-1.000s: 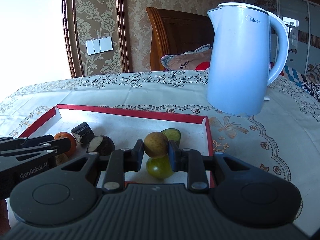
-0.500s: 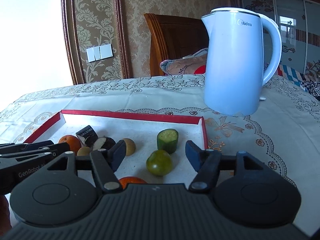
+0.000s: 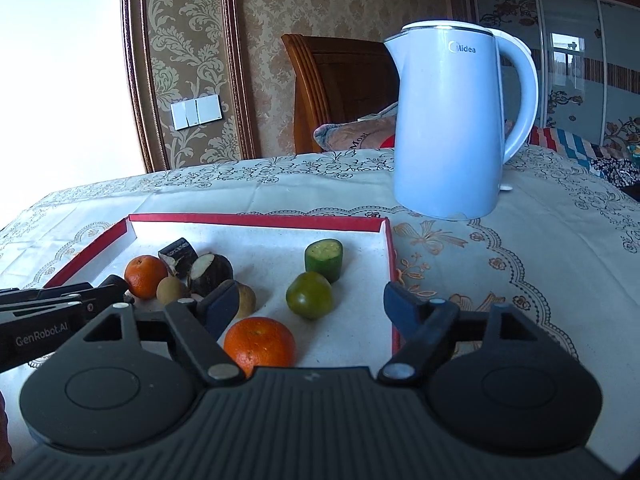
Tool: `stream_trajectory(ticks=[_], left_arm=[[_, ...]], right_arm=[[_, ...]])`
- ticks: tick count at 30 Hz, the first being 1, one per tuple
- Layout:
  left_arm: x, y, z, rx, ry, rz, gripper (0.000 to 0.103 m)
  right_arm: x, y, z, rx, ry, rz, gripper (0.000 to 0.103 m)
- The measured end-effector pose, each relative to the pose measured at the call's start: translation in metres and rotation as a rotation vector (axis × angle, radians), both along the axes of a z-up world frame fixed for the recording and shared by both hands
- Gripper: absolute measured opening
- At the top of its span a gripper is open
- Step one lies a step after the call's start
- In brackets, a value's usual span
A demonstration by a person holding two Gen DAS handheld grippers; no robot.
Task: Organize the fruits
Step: 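Withdraw both open tools from the tray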
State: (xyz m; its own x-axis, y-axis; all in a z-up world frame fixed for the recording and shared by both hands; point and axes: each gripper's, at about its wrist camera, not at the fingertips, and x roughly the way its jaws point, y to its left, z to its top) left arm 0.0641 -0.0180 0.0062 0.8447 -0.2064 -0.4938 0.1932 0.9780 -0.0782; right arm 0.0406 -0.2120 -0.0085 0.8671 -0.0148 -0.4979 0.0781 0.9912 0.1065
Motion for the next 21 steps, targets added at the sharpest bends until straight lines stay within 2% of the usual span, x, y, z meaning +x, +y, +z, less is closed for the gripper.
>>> stream_trajectory(ticks=[11, 13, 14, 15, 18, 21], left_arm=[[-0.029, 0.002, -0.005, 0.035, -0.014, -0.009, 0.03], [-0.035, 0.005, -0.005, 0.029, -0.02, -0.007, 0.044], [-0.038, 0.007, -0.005, 0.023, -0.028, -0.003, 0.065], [-0.042, 0.009, -0.004, 0.016, -0.044, 0.004, 0.076], [-0.054, 0.011, -0.003, 0.026, -0.095, 0.014, 0.076], [-0.058, 0.009, -0.003, 0.045, -0.099, 0.007, 0.076]], right_arm=[[-0.034, 0.004, -0.007, 0.001, -0.004, -0.003, 0.088], [-0.038, 0.006, -0.009, -0.004, -0.001, 0.004, 0.09], [-0.04, 0.007, -0.009, -0.006, 0.001, 0.006, 0.092], [-0.041, 0.008, -0.009, -0.006, 0.002, 0.008, 0.092], [-0.048, 0.01, -0.01, -0.001, 0.006, 0.017, 0.093], [-0.052, 0.012, -0.011, -0.001, 0.014, 0.02, 0.095]])
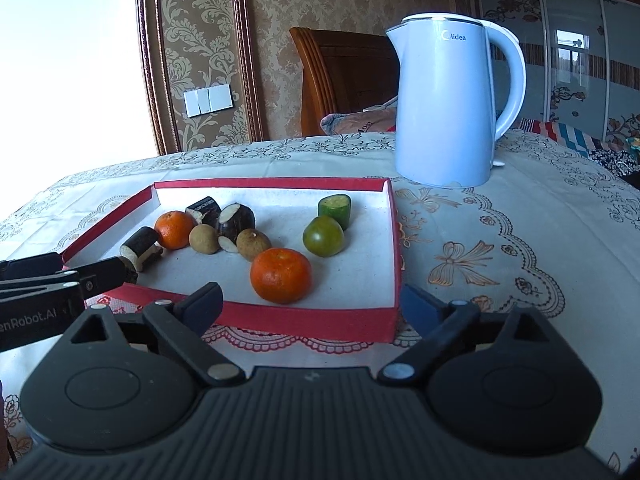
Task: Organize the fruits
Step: 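Withdraw both open tools from the tray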
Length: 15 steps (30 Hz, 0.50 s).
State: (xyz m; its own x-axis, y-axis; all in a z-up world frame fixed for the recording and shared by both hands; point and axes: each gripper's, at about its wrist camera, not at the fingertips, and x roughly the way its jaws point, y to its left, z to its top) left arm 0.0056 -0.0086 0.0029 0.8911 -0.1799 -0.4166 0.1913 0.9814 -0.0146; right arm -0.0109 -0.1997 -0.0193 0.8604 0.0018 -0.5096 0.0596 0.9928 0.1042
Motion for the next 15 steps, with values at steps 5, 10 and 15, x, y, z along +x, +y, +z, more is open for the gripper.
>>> stream_trajectory(ticks=[5, 10, 15], left_arm=[[0.0002, -0.0008, 0.0004, 0.004, 0.004, -0.005, 0.076], [0.002, 0.001, -0.0008, -0.004, 0.024, 0.003, 0.077], [0.0038, 0.0019, -0.0025, -0.005, 0.042, 0.028, 0.077]], right_arm=[[-0.0023, 0.0006, -0.0006, 0.008, 0.009, -0.001, 0.097], [-0.0062, -0.0012, -0.002, 0.026, 0.018, -0.003, 0.098], [-0.0079, 0.0024, -0.0029, 0.013, 0.02, 0.01, 0.1]])
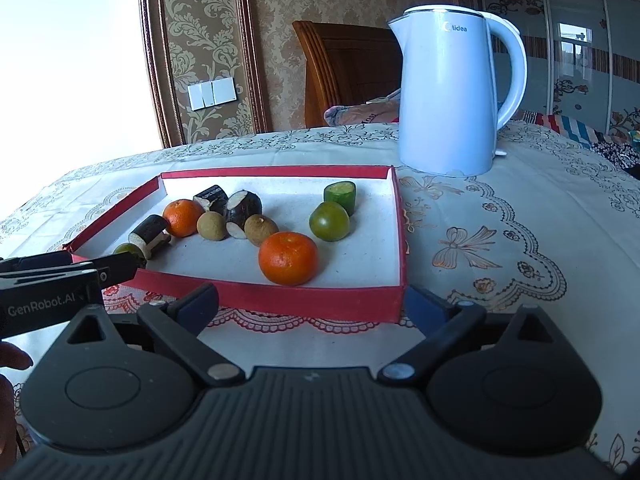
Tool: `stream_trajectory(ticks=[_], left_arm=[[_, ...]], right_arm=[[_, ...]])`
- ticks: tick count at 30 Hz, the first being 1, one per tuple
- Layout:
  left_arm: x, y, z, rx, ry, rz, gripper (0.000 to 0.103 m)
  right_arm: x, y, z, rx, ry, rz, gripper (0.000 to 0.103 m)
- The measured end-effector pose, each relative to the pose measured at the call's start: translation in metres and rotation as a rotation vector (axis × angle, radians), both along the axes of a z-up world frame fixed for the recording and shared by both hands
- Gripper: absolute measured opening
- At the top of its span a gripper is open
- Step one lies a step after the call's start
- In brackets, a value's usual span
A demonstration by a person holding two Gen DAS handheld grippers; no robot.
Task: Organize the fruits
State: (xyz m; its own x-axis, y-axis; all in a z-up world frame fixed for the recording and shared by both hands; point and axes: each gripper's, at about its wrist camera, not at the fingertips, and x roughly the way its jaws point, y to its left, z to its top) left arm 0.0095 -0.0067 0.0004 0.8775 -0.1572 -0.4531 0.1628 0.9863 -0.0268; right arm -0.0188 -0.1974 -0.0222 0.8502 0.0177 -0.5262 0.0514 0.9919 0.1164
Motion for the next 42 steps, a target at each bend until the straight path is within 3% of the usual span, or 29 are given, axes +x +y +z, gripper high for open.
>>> stream_trajectory(ticks=[27, 30, 36, 42], left_arm=[[0.002, -0.002, -0.003, 0.01, 0.039, -0.03, 0.077], [0.004, 0.001, -0.002, -0.011, 0.054, -0.045, 0.085], [0.004, 0.007, -0.001, -0.047, 0.053, -0.036, 0.085], [-0.002, 0.011, -0.004, -0.002, 0.042, -0.012, 0.085]], right_arm=[[0.002, 0.0, -0.001, -0.003, 0.01, 0.0, 0.103], [0.002, 0.0, -0.002, -0.005, 0.01, 0.001, 0.103], [0.001, 0.001, -0.002, -0.005, 0.011, 0.002, 0.103], [0.0, -0.001, -0.001, -0.005, 0.008, -0.007, 0.103]])
